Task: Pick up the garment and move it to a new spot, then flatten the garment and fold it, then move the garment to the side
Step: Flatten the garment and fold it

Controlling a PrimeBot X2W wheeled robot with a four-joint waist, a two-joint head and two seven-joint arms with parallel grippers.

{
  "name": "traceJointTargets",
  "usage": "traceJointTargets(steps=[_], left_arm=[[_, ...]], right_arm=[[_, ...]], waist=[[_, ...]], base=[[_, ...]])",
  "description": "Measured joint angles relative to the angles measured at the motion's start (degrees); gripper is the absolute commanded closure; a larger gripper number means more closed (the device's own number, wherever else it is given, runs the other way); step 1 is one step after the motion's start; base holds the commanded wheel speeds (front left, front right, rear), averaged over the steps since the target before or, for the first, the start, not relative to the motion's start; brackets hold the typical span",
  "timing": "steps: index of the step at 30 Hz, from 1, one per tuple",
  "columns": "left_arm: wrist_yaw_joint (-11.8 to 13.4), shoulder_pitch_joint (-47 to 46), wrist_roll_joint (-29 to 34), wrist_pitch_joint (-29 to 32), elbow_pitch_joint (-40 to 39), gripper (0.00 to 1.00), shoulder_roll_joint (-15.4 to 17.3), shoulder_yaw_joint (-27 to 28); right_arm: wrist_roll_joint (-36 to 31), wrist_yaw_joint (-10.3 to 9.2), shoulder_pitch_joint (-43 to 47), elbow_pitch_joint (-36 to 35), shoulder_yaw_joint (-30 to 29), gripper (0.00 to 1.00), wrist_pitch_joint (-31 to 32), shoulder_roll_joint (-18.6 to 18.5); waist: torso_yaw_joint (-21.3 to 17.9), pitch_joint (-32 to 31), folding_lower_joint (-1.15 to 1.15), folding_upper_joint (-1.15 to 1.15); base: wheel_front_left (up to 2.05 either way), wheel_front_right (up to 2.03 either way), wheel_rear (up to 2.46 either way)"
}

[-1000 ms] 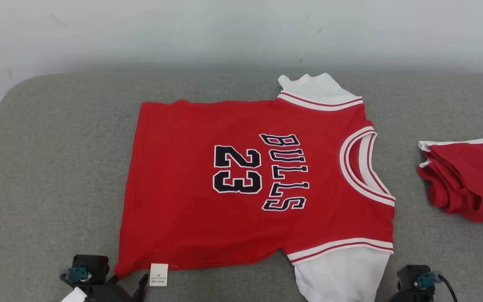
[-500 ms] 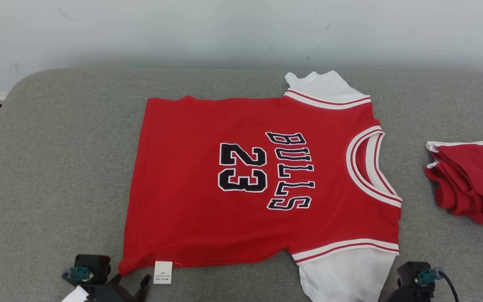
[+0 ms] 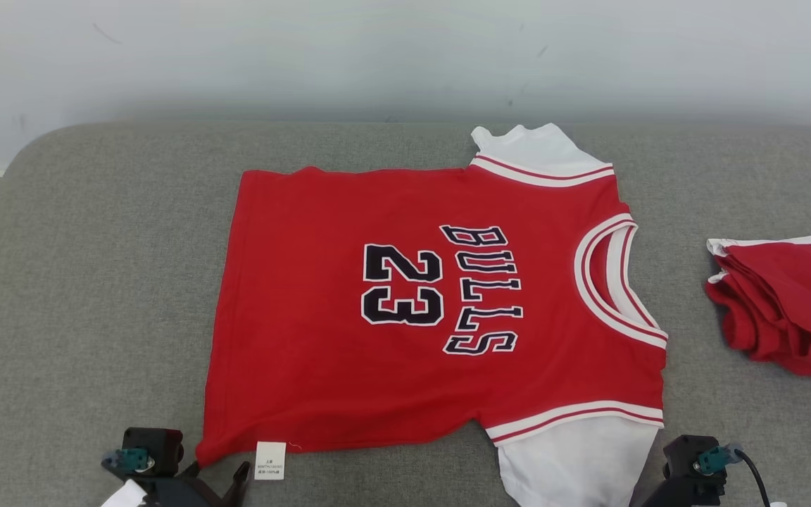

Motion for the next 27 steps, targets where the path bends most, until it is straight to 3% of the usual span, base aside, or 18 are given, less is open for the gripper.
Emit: traceJointTargets(steps=[3,5,8,15,17,20,22,26,27], left_arm=[[0.0,0.0,0.0,0.0,0.0,0.00,0.1,0.2],[0.0,0.0,-0.1,0.0,-0.1,0.07,0.4,0.4],[0.0,0.1,-0.4,0.0,-0.3,0.48,0.8,0.6],[0.0,0.2,-0.4,-0.3,-0.7,0.49,1.0,0.8],[0.0,0.2,-0.4,-0.4,-0.8,0.35,1.0,0.8],[0.0,0.2,-0.4,-0.5,-0.9,0.26,1.0,0.8],[0.0,0.2,-0.4,-0.5,-0.9,0.45,1.0,0.8],[-0.1,0.2,-0.4,-0.6,-1.0,0.63,1.0,0.8],[-0.2,0.2,-0.4,-0.8,-0.9,0.71,1.0,0.7]], right_arm=[[0.1,0.64,-0.2,0.9,-0.2,0.56,-0.1,-0.1],[0.5,0.84,-0.5,1.6,-0.3,0.64,-0.1,-0.2],[0.8,1.52,-1.2,3.1,-0.6,0.72,-0.3,-0.5],[2.1,3.31,-2.4,6.6,-1.2,0.74,-1.6,-1.1],[2.3,3.94,-2.6,7.6,-1.3,0.74,-2.4,-1.1],[2.7,4.85,-3.3,9.5,-1.3,0.75,-3.4,-1.2],[2.9,5.43,-3.7,10.5,-1.3,0.84,-4.2,-1.2],[3.6,6.98,-5.0,13.1,-1.3,1.00,-5.4,-1.3],[3.8,7.37,-5.3,13.6,-1.3,1.00,-5.7,-1.4]], waist=[[0.1,-0.1,0.00,0.00],[0.2,-0.2,0.00,0.00],[0.3,-0.3,0.00,0.00],[0.5,-0.6,-0.01,-0.01],[0.6,-0.6,-0.01,-0.01],[0.6,-0.6,-0.01,-0.01],[0.6,-0.6,-0.01,-0.01],[0.5,-0.4,-0.01,-0.01],[0.5,-0.4,-0.01,-0.01]], base=[[0.00,0.00,0.00],[0.00,0.00,0.00],[0.00,0.00,0.00],[0.00,0.00,0.00],[0.00,0.00,0.00],[0.00,0.00,0.00],[0.00,0.00,0.00],[0.00,0.00,0.00],[0.00,0.00,0.00]])
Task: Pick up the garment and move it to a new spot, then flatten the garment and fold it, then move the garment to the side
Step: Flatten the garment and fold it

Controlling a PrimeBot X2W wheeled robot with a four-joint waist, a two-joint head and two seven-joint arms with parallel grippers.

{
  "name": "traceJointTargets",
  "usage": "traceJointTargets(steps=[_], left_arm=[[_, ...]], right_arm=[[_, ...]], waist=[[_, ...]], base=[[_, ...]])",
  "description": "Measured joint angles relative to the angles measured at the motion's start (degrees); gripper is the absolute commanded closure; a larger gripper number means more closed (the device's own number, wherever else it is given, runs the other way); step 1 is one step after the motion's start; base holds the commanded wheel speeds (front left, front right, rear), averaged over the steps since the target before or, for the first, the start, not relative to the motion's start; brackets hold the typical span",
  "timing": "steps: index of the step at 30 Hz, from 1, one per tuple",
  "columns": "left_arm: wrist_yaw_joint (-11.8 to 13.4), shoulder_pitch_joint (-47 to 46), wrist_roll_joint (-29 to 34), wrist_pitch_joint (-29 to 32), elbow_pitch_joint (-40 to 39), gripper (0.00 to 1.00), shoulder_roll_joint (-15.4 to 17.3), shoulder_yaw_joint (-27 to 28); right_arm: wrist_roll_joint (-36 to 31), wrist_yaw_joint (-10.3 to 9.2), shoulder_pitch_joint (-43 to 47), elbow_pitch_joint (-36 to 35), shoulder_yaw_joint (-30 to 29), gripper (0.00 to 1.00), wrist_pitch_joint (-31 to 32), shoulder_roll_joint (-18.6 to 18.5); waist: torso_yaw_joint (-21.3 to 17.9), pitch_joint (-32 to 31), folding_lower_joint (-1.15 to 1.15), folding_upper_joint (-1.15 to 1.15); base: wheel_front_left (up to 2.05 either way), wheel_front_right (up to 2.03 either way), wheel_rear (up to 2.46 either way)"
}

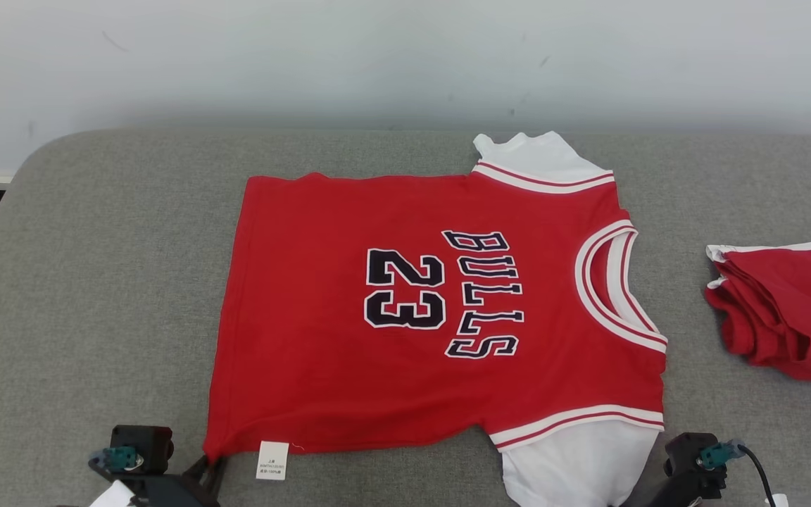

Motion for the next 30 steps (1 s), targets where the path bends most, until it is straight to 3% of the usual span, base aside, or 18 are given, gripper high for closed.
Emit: traceJointTargets(steps=[2,3,11,12,14,15,26,30], left_arm=[[-0.3,0.0,0.0,0.0,0.0,0.95,0.0,0.0],[-0.4,-0.1,-0.1,0.0,0.0,1.00,-0.1,-0.1],[-0.4,-0.2,-0.2,-1.5,-0.3,1.00,-0.2,0.3],[-0.4,-0.2,-0.6,-1.9,-0.5,1.00,-0.3,0.5],[-0.3,-0.2,-1.4,-2.6,-0.8,1.00,-0.4,1.1],[-0.3,-0.2,-1.5,-2.9,-1.0,1.00,-0.4,1.1],[0.3,1.6,-1.5,-5.1,-4.1,1.00,-1.0,1.6],[0.3,1.6,-1.5,-5.4,-5.4,1.00,-0.9,1.6]], right_arm=[[0.3,0.60,-0.3,0.7,0.0,1.00,-0.2,-0.1],[0.4,1.15,-0.6,1.3,0.0,1.00,-0.5,-0.2],[4.7,5.87,-1.9,5.6,-1.6,1.00,-3.4,-0.5],[5.0,5.83,-1.5,4.5,-1.4,1.00,-3.7,-0.5],[4.2,3.15,2.2,-1.8,-0.6,1.00,-4.3,-0.1],[4.2,2.74,3.1,-3.5,-0.6,1.00,-4.7,0.1],[7.1,2.58,7.1,-17.3,-0.9,1.00,-5.2,1.9],[7.1,1.30,8.6,-21.3,-1.7,1.00,-5.1,1.9]], waist=[[0.0,0.0,0.00,0.00],[0.0,0.1,0.00,0.00],[0.1,0.2,0.00,0.00],[0.2,0.2,0.00,0.01],[0.2,-0.1,0.03,0.04],[0.1,-0.3,0.04,0.05],[-0.1,-1.7,0.03,0.04],[-0.2,-1.9,0.02,0.03]], base=[[0.00,0.00,0.00],[0.00,0.00,0.00],[0.00,0.00,0.00],[0.00,0.00,0.00],[0.00,0.00,0.00],[0.00,0.00,0.00],[0.00,0.00,0.00],[0.00,0.00,0.00]])
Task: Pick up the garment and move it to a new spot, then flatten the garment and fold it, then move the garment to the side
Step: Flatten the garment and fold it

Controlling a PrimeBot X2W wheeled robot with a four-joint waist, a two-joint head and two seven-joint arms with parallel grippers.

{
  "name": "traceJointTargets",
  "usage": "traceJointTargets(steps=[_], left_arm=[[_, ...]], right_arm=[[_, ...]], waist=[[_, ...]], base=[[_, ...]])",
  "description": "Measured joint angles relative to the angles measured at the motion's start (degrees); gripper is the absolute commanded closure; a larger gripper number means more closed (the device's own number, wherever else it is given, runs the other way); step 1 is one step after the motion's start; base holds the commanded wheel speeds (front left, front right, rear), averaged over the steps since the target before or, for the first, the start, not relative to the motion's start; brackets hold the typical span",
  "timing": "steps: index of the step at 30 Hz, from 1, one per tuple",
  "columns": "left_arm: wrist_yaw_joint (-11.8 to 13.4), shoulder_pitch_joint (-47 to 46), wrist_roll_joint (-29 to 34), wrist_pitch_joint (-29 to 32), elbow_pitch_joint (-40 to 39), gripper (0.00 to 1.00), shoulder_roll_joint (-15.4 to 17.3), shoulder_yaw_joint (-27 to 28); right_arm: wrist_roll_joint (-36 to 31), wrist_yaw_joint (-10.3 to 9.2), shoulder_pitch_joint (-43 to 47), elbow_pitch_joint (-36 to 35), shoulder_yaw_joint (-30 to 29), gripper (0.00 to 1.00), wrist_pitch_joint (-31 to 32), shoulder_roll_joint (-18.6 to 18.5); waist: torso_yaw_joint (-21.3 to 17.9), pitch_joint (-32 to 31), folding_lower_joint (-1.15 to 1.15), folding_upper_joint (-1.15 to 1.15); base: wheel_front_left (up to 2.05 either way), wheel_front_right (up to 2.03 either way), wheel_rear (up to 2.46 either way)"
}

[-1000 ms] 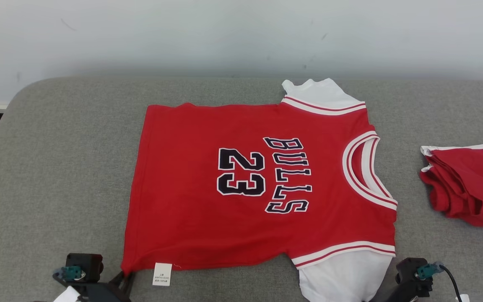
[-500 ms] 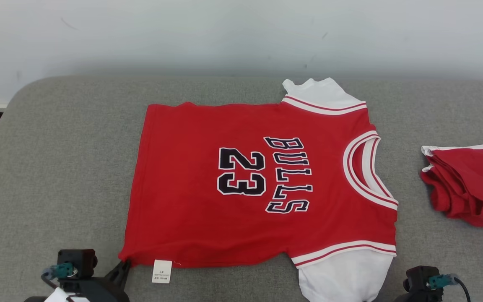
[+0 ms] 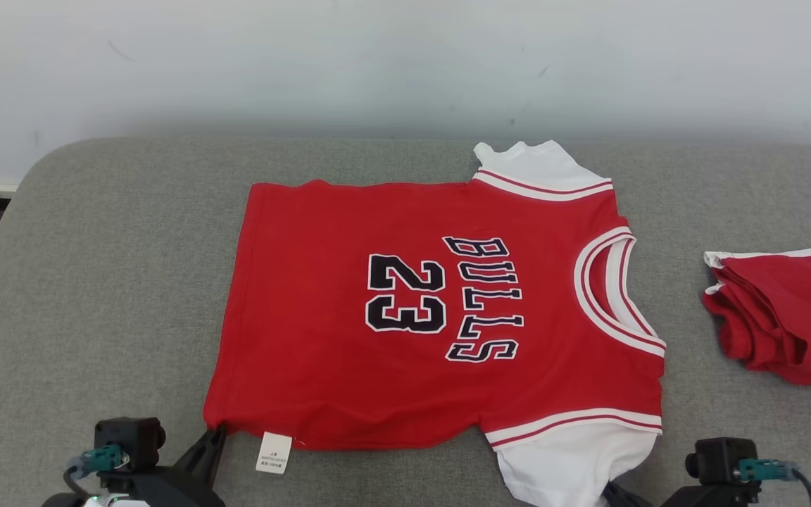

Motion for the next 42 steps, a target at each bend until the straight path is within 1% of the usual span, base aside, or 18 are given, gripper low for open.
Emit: traceJointTargets(steps=[7,9,15,20,21,24,29,32,33,37,42], left_arm=[[-0.1,-0.5,0.5,0.0,-1.8,1.00,0.8,-0.1],[-0.1,-0.9,0.6,0.0,-1.9,1.00,1.0,-0.1],[-0.1,-2.9,2.2,0.8,-1.8,1.00,1.7,-0.3],[-0.1,-3.2,2.5,1.6,-1.6,1.00,1.8,-0.5],[-0.1,-3.4,2.5,1.7,-1.5,1.00,1.9,-0.5],[-0.1,-4.8,2.5,2.3,-1.2,1.00,2.2,-0.6],[-0.9,-7.6,2.6,3.6,-0.1,1.00,2.6,-0.9],[-1.2,-9.8,2.7,4.2,0.9,1.00,2.6,-1.1],[-1.6,-11.2,3.0,4.9,1.9,1.00,2.7,-1.1],[-2.2,-12.7,3.0,5.5,2.8,1.00,3.0,-1.1],[-3.2,-16.2,3.1,6.6,4.9,1.00,3.4,-1.3]], right_arm=[[-0.4,-2.19,1.0,-6.5,-2.8,1.00,0.9,-0.7],[-0.4,-3.14,1.0,-8.1,-3.5,1.00,1.0,-0.7],[-0.4,-5.37,-0.4,-11.0,-5.7,1.00,1.5,-0.9],[-0.4,-6.12,-1.8,-13.4,-7.1,1.00,1.4,-0.9],[-0.4,-6.54,-2.2,-13.7,-7.4,1.00,1.4,-0.8],[-0.4,-6.82,-3.8,-14.2,-7.7,1.00,1.4,-0.8],[-0.4,-7.55,-6.8,-14.3,-7.4,1.00,1.5,-0.6],[-0.7,-7.70,-8.9,-14.2,-7.6,1.00,1.4,-0.6],[-1.5,-8.03,-9.7,-14.0,-7.7,1.00,1.5,-0.6],[-2.1,-8.11,-10.8,-13.8,-8.0,1.00,1.5,-0.6],[-2.8,-8.51,-14.4,-11.7,-7.6,1.00,2.4,-0.6]], waist=[[-0.1,-0.1,-0.01,-0.01],[-0.3,0.0,-0.01,-0.01],[-0.8,0.2,-0.01,-0.01],[-0.9,0.3,-0.02,-0.02],[-0.9,0.4,-0.02,-0.02],[-0.9,0.5,-0.01,-0.02],[-0.9,0.9,-0.02,-0.02],[-0.9,1.3,-0.01,-0.01],[-0.9,1.5,-0.01,-0.02],[-1.0,2.0,-0.01,-0.02],[-1.5,3.1,-0.01,-0.02]], base=[[0.00,0.00,0.00],[0.00,0.00,0.00],[0.00,0.00,0.00],[0.00,0.00,0.00],[0.00,0.00,0.00],[0.00,0.00,0.00],[0.00,0.00,0.00],[0.00,0.00,0.00],[0.00,0.00,0.00],[0.00,0.00,0.00],[0.00,0.00,0.00]])
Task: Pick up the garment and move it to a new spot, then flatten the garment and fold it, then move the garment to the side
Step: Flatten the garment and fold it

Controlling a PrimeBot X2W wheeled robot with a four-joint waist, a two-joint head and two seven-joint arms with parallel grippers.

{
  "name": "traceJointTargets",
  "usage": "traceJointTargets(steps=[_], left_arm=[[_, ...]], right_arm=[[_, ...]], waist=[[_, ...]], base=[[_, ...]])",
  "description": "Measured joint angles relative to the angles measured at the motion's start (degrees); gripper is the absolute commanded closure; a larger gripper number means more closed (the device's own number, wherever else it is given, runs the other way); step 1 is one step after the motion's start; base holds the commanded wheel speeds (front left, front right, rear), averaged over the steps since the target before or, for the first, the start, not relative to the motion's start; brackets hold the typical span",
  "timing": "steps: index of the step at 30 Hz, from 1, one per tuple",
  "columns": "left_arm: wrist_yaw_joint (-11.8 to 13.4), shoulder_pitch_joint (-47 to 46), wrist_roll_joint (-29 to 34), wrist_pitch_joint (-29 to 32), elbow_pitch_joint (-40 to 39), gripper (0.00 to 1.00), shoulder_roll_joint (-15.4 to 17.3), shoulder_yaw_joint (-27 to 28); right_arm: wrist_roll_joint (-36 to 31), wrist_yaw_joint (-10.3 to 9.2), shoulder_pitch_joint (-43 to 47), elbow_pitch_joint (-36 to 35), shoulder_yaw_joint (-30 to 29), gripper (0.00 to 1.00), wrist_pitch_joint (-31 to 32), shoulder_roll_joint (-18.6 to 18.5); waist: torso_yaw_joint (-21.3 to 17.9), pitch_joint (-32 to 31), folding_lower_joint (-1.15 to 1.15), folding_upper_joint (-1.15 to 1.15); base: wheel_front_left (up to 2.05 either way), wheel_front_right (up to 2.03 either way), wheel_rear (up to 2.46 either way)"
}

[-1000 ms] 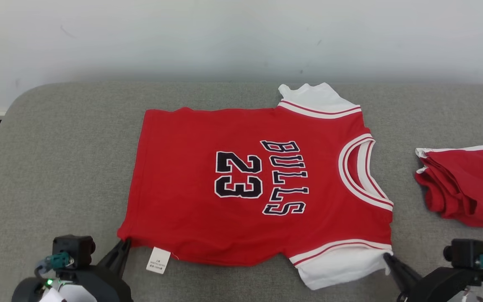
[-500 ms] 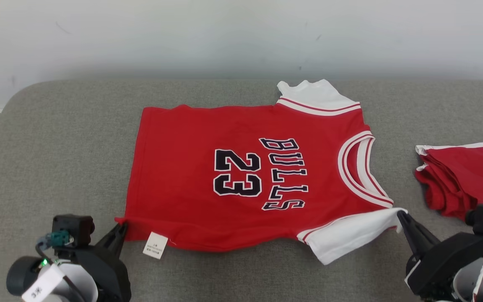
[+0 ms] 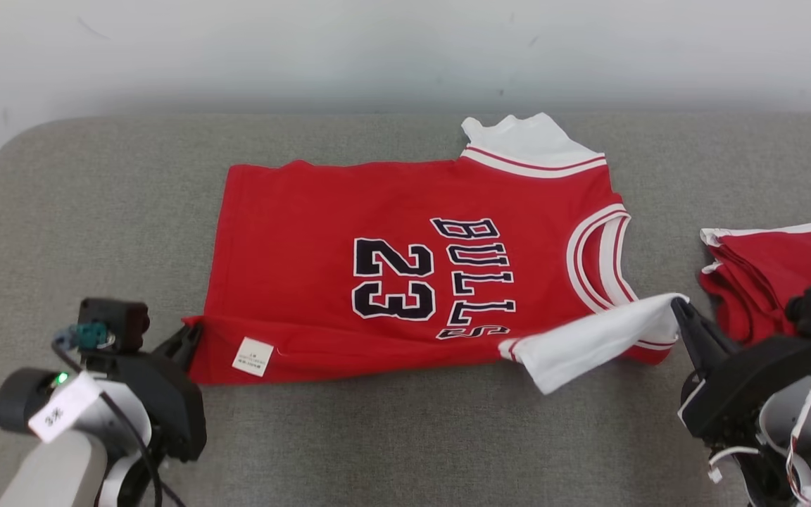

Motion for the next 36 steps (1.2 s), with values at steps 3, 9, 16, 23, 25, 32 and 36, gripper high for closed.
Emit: traceJointTargets(steps=[3,9,16,23,25,32,36], left_arm=[[-0.9,-2.9,0.0,0.5,1.4,1.00,-0.1,-0.2],[-1.5,-7.2,0.0,1.0,4.0,1.00,-0.8,-0.5],[-2.0,-10.6,0.2,1.0,6.7,1.00,-2.3,-0.9],[-2.4,-12.7,0.3,0.4,9.8,1.00,-4.2,-1.5],[-2.4,-13.1,0.4,-0.1,10.6,1.00,-4.4,-1.5],[-1.4,-15.0,1.4,-3.2,12.6,0.00,-4.6,-1.0],[-1.4,-15.0,2.1,-4.6,14.2,0.00,-4.6,-1.0]], right_arm=[[-0.3,-0.04,-2.4,1.6,0.3,1.00,0.6,0.0],[-0.7,-0.10,-8.1,5.3,1.5,1.00,1.5,0.0],[-1.8,-0.27,-13.9,9.3,2.2,1.00,1.5,-0.1],[-3.3,-0.36,-17.8,13.7,3.2,1.00,0.9,-0.2],[-3.3,-0.36,-19.0,14.9,3.3,1.00,0.5,-0.2],[-3.8,0.15,-22.7,18.3,4.4,0.00,-2.6,-0.2],[-3.9,1.60,-23.1,18.7,5.5,0.00,-4.9,-0.2]], waist=[[-0.3,0.8,0.00,0.00],[-0.8,2.8,0.00,0.00],[-0.8,5.0,0.01,0.00],[0.4,6.7,0.01,0.00],[0.8,7.0,0.01,0.00],[1.9,7.8,0.00,0.00],[2.1,7.8,0.00,0.00]], base=[[0.00,0.00,0.00],[0.00,0.00,0.00],[0.00,0.00,0.00],[0.00,0.00,0.00],[0.00,0.00,0.00],[0.00,0.00,0.00],[0.00,0.00,0.00]])
